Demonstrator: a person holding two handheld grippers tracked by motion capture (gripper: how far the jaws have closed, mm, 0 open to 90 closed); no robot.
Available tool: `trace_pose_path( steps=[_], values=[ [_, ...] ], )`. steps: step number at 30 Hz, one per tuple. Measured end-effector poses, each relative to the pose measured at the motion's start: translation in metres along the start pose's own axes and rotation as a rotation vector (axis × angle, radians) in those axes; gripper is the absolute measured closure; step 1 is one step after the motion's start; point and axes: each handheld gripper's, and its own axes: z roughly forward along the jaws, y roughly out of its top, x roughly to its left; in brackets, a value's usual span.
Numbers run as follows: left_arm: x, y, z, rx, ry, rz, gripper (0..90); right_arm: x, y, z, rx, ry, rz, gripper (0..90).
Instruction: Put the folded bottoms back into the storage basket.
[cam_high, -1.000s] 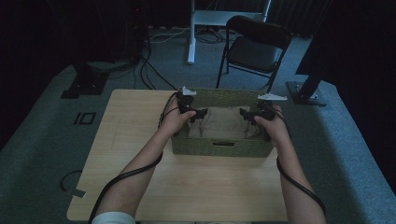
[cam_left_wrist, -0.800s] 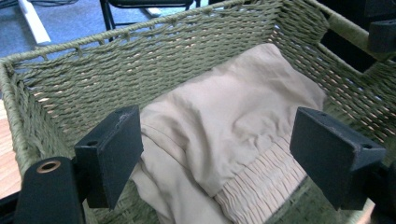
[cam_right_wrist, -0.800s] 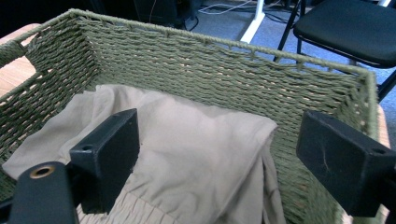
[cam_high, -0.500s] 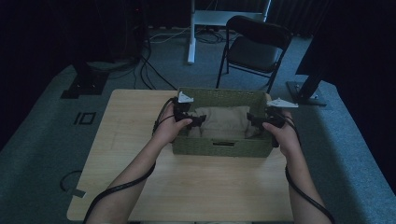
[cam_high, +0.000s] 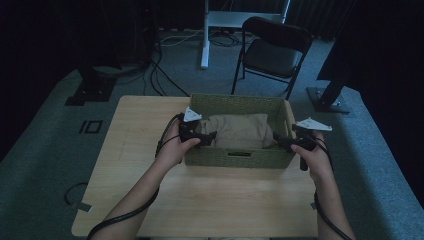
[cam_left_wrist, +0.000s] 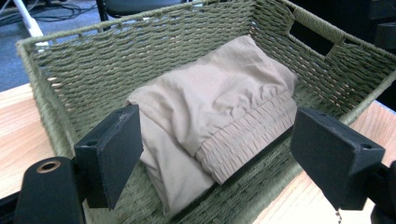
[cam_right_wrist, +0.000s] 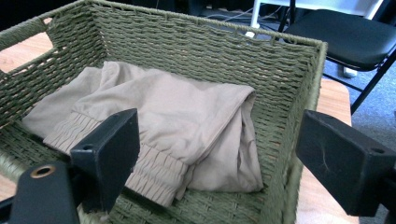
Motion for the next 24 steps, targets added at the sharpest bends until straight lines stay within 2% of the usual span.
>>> trace_pose_path(
  steps=[5, 10, 14, 17, 18, 24],
  values=[
    [-0.002, -0.010, -0.006, 0.001, 0.012, 0.010, 17.9, -0.002, -0.012, -0.012, -0.015, 0.005, 0.012, 13.4],
    [-0.007, -0.024, -0.011, 0.005, -0.004, 0.009, 17.8, -0.001, -0.025, -0.024, -0.025, 0.000, 0.020, 13.4],
    [-0.014, -0.036, -0.019, -0.008, -0.007, 0.019, 17.8, 0.000, -0.036, -0.029, -0.029, -0.004, 0.033, 13.5],
    [-0.017, -0.040, -0.022, -0.019, -0.015, 0.011, 17.9, 0.000, -0.045, -0.031, -0.025, -0.005, 0.043, 13.5],
    [-0.021, -0.045, -0.026, -0.025, -0.014, 0.022, 17.8, 0.000, -0.049, -0.032, -0.025, -0.006, 0.047, 13.5],
    [-0.024, -0.059, -0.032, -0.031, -0.016, 0.019, 17.8, 0.004, -0.063, -0.037, -0.013, -0.005, 0.047, 13.5]
  ],
)
